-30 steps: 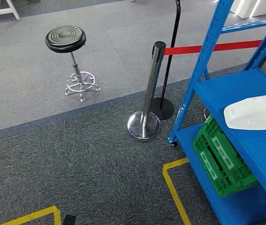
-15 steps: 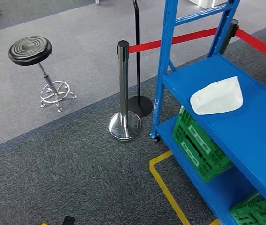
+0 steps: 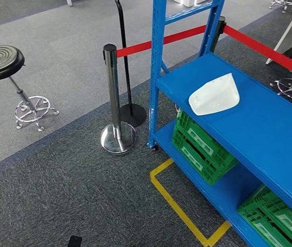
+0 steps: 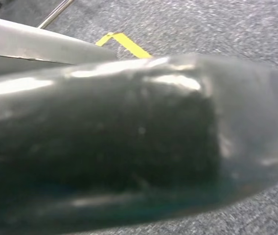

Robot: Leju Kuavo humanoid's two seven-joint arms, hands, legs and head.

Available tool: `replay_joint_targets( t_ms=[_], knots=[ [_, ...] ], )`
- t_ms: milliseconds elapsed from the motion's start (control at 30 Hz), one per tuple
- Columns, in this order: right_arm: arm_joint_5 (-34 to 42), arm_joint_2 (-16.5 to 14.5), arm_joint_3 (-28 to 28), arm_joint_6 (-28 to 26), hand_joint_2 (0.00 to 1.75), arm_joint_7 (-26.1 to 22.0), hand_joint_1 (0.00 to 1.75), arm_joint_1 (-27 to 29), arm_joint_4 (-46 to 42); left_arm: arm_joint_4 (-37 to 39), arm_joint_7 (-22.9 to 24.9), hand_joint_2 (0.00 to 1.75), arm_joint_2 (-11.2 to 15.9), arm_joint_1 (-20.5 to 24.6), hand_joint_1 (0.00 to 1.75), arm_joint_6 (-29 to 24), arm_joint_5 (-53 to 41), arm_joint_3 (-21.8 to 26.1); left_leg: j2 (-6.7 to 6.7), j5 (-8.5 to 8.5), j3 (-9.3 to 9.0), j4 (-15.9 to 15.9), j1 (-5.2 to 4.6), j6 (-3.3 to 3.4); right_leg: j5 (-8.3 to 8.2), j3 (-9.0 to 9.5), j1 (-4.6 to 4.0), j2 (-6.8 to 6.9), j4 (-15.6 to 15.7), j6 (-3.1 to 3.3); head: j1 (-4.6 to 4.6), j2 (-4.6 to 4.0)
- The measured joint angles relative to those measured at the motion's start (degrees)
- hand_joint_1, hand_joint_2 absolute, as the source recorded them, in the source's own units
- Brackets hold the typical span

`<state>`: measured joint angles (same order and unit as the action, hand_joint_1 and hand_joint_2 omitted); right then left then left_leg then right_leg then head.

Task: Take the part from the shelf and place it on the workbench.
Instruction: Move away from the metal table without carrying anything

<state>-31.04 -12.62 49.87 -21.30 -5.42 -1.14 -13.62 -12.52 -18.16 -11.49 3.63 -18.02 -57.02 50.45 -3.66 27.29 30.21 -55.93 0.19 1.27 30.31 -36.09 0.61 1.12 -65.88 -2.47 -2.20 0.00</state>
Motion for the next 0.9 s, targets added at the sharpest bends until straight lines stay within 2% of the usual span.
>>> replay_joint_targets(
  t_ms=[67,100,167,200,267,300,333,367,400,433,467,500,533,567,600,633,700,733,767,833,867,900],
  knots=[
    [-0.08,0.07,0.01,0.05,0.00,-0.03,0.00,-0.24,0.00,0.00,-0.02,0.00,-0.01,0.05,0.00,0.02,0.01,0.00,-0.96,0.32,-0.08,-0.35,-0.36,-0.54,-1.95,3.87,-0.24,2.03,6.77,0.51,0.02,0.00],
    [-0.11,0.08,0.01,0.08,0.00,-0.04,0.00,-0.37,0.00,0.00,-0.03,0.00,0.00,0.07,0.00,0.03,0.02,0.00,-1.40,0.42,-0.09,-0.51,-0.55,-0.81,-2.12,4.67,-0.35,2.51,8.21,0.89,0.11,0.00],
    [-0.16,0.08,0.01,0.10,0.00,-0.04,0.00,-0.39,0.00,0.00,-0.05,0.00,0.02,0.15,0.00,0.04,0.03,0.01,-2.26,0.50,-0.15,-0.66,-0.70,-1.22,-2.20,4.66,-0.39,1.66,8.43,1.72,0.28,0.00],
    [-0.17,0.08,0.01,0.10,0.00,-0.04,0.00,-0.29,0.00,0.00,-0.07,0.00,0.03,0.22,0.00,0.04,0.03,0.01,-2.01,0.80,-0.15,-0.88,-0.62,-1.51,-2.33,4.54,-0.30,1.18,8.44,2.03,0.34,0.00],
    [-0.19,0.08,0.04,0.10,0.00,-0.03,0.00,-0.24,0.00,0.00,-0.07,0.00,0.03,0.31,0.00,0.03,0.04,0.02,0.08,3.07,0.84,-3.57,-0.34,-2.16,-2.67,4.43,-0.05,0.19,8.55,2.69,0.51,0.00],
    [-0.19,0.08,0.06,0.10,0.00,-0.02,0.00,-0.32,0.00,0.00,-0.07,0.00,0.04,0.28,0.00,0.03,0.03,0.02,1.51,5.00,2.11,-6.60,-0.19,-2.46,-2.82,4.28,0.02,-0.34,8.56,2.92,0.62,0.00],
    [-0.20,0.08,0.07,0.10,0.00,-0.02,0.00,-0.41,0.00,0.00,-0.07,0.00,0.04,0.20,0.00,0.03,0.03,0.04,2.40,7.00,3.79,-10.43,-0.09,-2.60,-2.93,4.14,0.03,-0.96,8.55,3.11,0.66,0.00],
    [-0.20,0.08,0.08,0.10,0.00,-0.02,0.00,-0.45,0.00,0.00,-0.07,0.00,0.04,0.09,0.00,0.03,0.03,0.05,2.82,8.44,5.41,-14.01,-0.03,-2.65,-3.01,4.04,0.02,-1.65,8.54,3.21,0.65,0.00],
    [-0.21,0.08,0.09,0.10,0.00,-0.02,0.00,-0.41,0.00,0.00,-0.07,0.00,0.04,-0.01,0.00,0.03,0.04,0.06,3.00,8.86,6.49,-16.32,-0.02,-2.63,-3.06,3.99,0.02,-2.36,8.52,3.27,0.66,0.00],
    [-0.21,0.08,0.10,0.09,0.00,-0.02,0.00,-0.34,0.00,0.00,-0.07,0.00,0.04,-0.06,0.00,0.03,0.05,0.07,3.11,8.10,6.71,-16.66,-0.02,-2.52,-3.10,3.99,0.01,-3.08,8.51,3.26,0.65,0.00],
    [-0.22,0.08,0.13,0.09,0.00,-0.02,0.00,-0.28,0.00,0.00,-0.07,0.00,0.05,-0.07,0.00,0.03,0.05,0.07,3.37,6.33,5.97,-14.90,-0.02,-2.31,-3.14,4.04,0.00,-3.81,8.49,3.21,0.65,0.00],
    [-0.23,0.07,0.14,0.09,0.00,-0.02,0.00,-0.27,0.00,0.00,-0.07,0.00,0.07,-0.06,0.00,0.03,0.06,0.07,4.09,4.01,4.49,-11.57,-0.02,-2.00,-3.19,4.09,-0.01,-4.54,8.47,3.13,0.66,0.00],
    [-0.25,0.04,0.15,0.09,0.00,-0.02,0.00,-0.29,0.01,0.00,-0.07,0.00,0.09,-0.05,0.00,0.03,0.06,0.08,5.50,2.05,2.89,-7.91,-0.02,-1.60,-3.26,4.09,-0.01,-5.20,8.44,3.00,0.63,0.00],
    [-0.28,0.01,0.16,0.10,0.00,-0.02,0.00,-0.38,0.01,0.00,-0.07,0.00,0.10,-0.05,0.00,0.03,0.05,0.09,6.81,0.83,1.49,-4.63,0.04,-1.25,-3.34,3.93,-0.03,-5.91,8.35,2.77,0.63,0.00],
    [-0.31,-0.03,0.16,0.10,0.00,-0.02,0.00,-0.46,0.02,0.00,-0.07,0.00,0.11,-0.03,0.00,0.03,0.05,0.10,7.83,0.35,0.64,-2.47,0.07,-1.02,-3.45,3.62,-0.01,-6.52,8.25,2.48,0.64,0.00],
    [-0.34,-0.05,0.16,0.10,0.00,-0.02,0.00,-0.48,0.02,0.00,-0.07,0.00,0.11,0.00,0.00,0.03,0.04,0.11,8.27,0.46,0.35,-1.53,0.07,-0.89,-3.62,3.27,0.06,-7.10,8.23,2.12,0.64,0.00],
    [-0.38,-0.03,0.16,0.09,0.00,-0.02,0.00,-0.35,0.02,0.00,-0.07,0.00,0.03,0.06,0.00,0.03,0.07,0.12,7.32,0.42,0.26,-0.81,0.21,-0.71,-3.92,2.57,0.17,-7.99,8.25,1.36,0.70,0.00],
    [-0.39,0.00,0.16,0.08,0.00,-0.02,0.00,-0.22,0.02,0.00,-0.07,0.00,-0.01,0.10,0.00,0.03,0.09,0.13,6.72,0.21,0.21,-0.50,0.31,-0.50,-3.60,2.14,0.14,-7.35,7.83,1.06,0.58,0.00],
    [-0.42,0.03,0.16,0.07,0.00,-0.01,0.00,-0.16,0.02,0.00,-0.07,0.00,-0.04,0.13,0.00,0.04,0.10,0.14,6.01,0.01,0.16,-0.20,0.41,-0.25,-2.60,1.30,0.07,-6.13,6.40,0.81,0.33,0.00],
    [-0.48,0.05,0.16,0.05,0.00,0.01,0.00,-0.26,0.02,0.00,-0.07,0.00,-0.10,0.05,0.00,0.08,0.08,0.15,4.38,-0.11,0.18,0.02,0.31,0.06,1.06,-1.68,0.01,-2.97,0.19,0.45,-0.14,0.00],
    [-0.50,0.05,0.16,0.05,0.00,0.02,0.00,-0.34,0.02,0.00,-0.07,0.00,-0.11,-0.05,0.00,0.10,0.07,0.15,3.48,-0.09,0.24,-0.02,0.19,0.13,2.87,-3.43,0.04,-2.18,-3.62,0.28,-0.27,0.00],
    [-0.52,0.05,0.16,0.05,0.00,0.03,0.00,-0.36,0.02,0.00,-0.06,0.00,-0.11,-0.13,0.00,0.12,0.07,0.15,2.61,-0.08,0.29,-0.05,0.09,0.14,3.86,-4.61,0.06,-1.79,-6.41,0.15,-0.26,0.00]
  ],
)
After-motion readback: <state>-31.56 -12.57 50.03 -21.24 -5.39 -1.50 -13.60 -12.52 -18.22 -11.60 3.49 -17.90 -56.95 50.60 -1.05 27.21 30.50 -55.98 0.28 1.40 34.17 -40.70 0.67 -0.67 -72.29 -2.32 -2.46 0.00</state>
